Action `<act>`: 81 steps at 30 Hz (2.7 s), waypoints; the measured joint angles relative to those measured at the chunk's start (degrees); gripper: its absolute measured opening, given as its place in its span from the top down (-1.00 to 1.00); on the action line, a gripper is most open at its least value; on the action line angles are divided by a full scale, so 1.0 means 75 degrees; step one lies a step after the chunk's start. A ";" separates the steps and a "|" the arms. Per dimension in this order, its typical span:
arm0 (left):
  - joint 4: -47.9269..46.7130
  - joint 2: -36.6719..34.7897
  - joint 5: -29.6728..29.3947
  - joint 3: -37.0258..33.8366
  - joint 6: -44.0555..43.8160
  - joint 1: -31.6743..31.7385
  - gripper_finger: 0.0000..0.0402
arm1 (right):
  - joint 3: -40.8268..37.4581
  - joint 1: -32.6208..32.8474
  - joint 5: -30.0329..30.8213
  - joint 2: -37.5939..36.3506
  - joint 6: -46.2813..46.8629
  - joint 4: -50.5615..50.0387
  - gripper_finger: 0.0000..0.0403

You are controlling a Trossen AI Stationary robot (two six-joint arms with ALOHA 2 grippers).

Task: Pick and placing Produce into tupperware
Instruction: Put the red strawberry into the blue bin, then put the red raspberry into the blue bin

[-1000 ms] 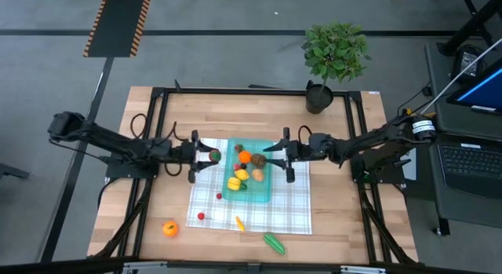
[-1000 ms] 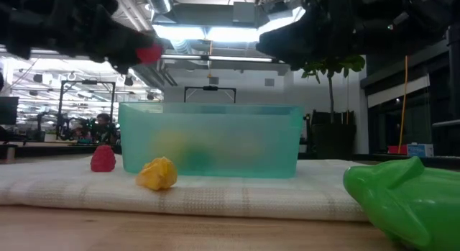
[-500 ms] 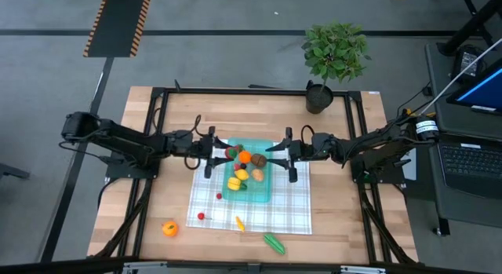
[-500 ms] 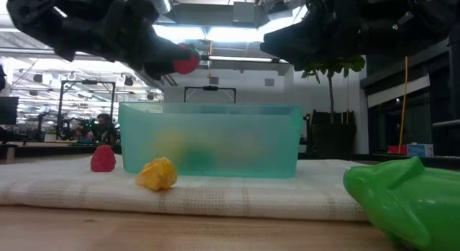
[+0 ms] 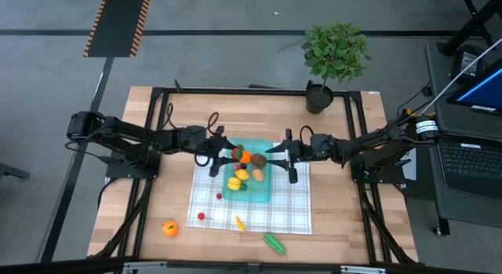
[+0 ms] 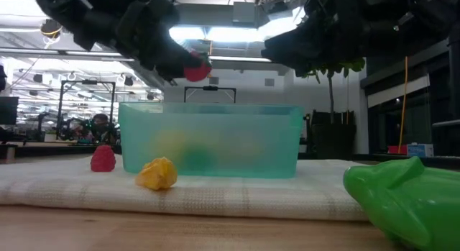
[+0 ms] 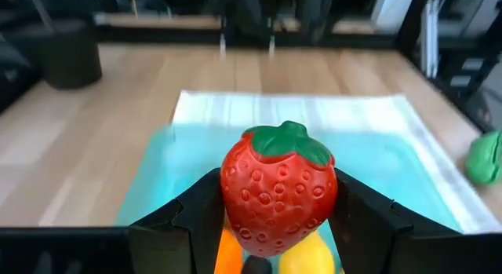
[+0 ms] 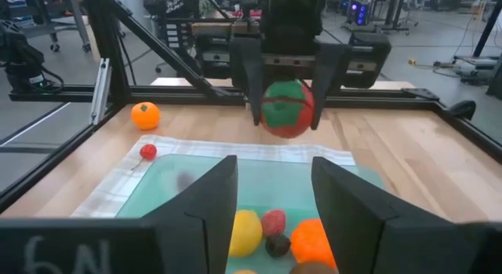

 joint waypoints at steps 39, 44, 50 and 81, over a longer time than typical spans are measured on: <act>-0.2376 0.1577 -0.0267 0.1038 0.0132 0.0000 -0.09 | 0.0009 0.0245 0.0000 -0.0003 0.0350 -0.0381 0.17; -0.2262 0.1574 -0.0354 0.1038 0.0102 0.0000 -0.13 | 0.0009 0.0245 0.0000 -0.0003 0.0341 -0.0385 0.17; -0.2222 0.1573 -0.0525 0.1034 0.0134 0.0000 -0.14 | 0.0009 0.0245 0.0000 -0.0003 0.0364 -0.0388 0.17; -0.0085 -0.1958 -0.1068 -0.0920 0.0266 -0.2560 -0.15 | 0.0947 0.2785 0.2023 -0.0026 0.0704 -0.1676 0.17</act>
